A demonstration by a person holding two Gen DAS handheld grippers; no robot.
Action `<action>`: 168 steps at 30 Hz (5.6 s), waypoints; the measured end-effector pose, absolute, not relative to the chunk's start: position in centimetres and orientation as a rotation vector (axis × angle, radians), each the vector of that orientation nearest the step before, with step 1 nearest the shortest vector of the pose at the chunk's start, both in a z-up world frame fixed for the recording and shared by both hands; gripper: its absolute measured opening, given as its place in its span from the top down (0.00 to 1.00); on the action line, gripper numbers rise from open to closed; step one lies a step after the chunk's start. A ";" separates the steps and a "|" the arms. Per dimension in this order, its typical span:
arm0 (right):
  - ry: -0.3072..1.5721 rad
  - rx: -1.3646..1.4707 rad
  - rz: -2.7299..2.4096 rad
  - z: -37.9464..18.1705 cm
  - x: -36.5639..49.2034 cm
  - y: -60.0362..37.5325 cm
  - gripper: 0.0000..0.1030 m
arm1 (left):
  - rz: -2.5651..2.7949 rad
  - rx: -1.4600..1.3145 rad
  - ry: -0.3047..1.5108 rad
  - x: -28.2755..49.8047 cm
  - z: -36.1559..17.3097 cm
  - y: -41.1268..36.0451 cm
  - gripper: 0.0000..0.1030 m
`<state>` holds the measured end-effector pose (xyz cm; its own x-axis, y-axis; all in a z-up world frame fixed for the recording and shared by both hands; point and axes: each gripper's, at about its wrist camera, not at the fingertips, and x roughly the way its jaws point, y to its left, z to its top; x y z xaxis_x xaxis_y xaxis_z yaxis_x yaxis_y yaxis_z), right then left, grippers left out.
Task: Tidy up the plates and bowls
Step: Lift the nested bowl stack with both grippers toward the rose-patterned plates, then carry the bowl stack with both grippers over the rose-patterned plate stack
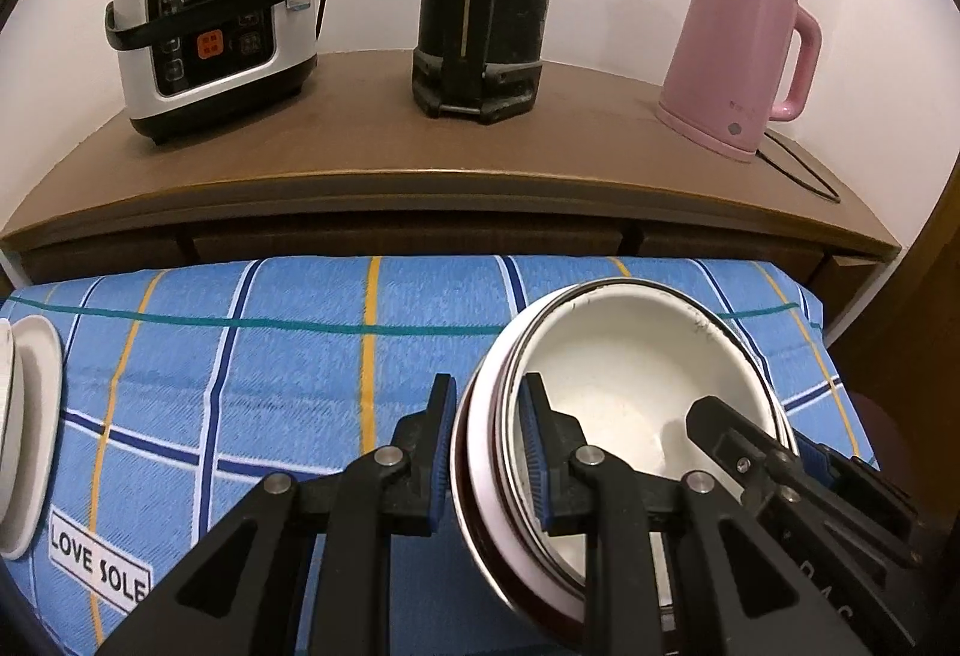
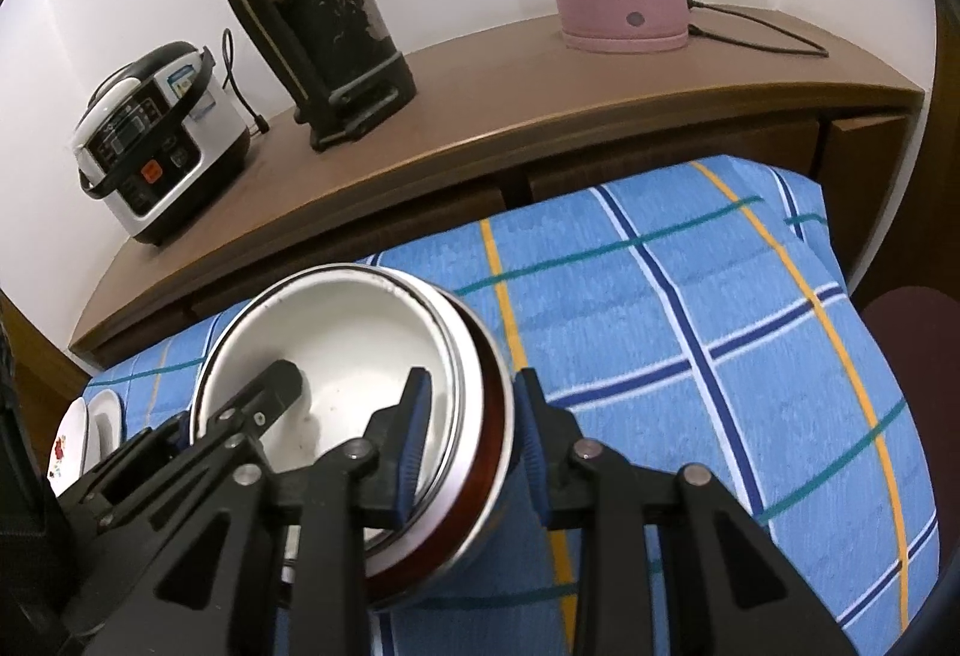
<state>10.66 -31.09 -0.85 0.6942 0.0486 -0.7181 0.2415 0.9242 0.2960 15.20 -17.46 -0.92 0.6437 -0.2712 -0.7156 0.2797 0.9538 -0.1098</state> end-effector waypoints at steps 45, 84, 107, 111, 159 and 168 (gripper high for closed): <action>0.781 0.381 -0.095 1.1 3.9 -28.4 0.72 | -0.301 0.031 0.792 8.2 1.1 -14.6 0.77; 0.779 0.334 -0.039 1.9 3.1 -23.5 0.72 | -0.239 -0.015 0.783 6.4 1.8 -10.0 0.77; 0.783 0.300 0.005 1.8 3.6 -19.7 0.72 | -0.188 -0.052 0.787 6.3 1.7 -6.2 0.77; 0.782 0.293 0.017 1.8 3.7 -18.9 0.72 | -0.174 -0.059 0.785 6.1 1.8 -5.4 0.77; 0.786 0.188 0.230 2.7 5.9 -4.2 0.72 | 0.041 -0.167 0.762 5.2 2.7 9.2 0.77; 0.800 0.172 0.272 2.4 6.0 -1.9 0.72 | 0.083 -0.183 0.765 4.6 2.4 11.6 0.77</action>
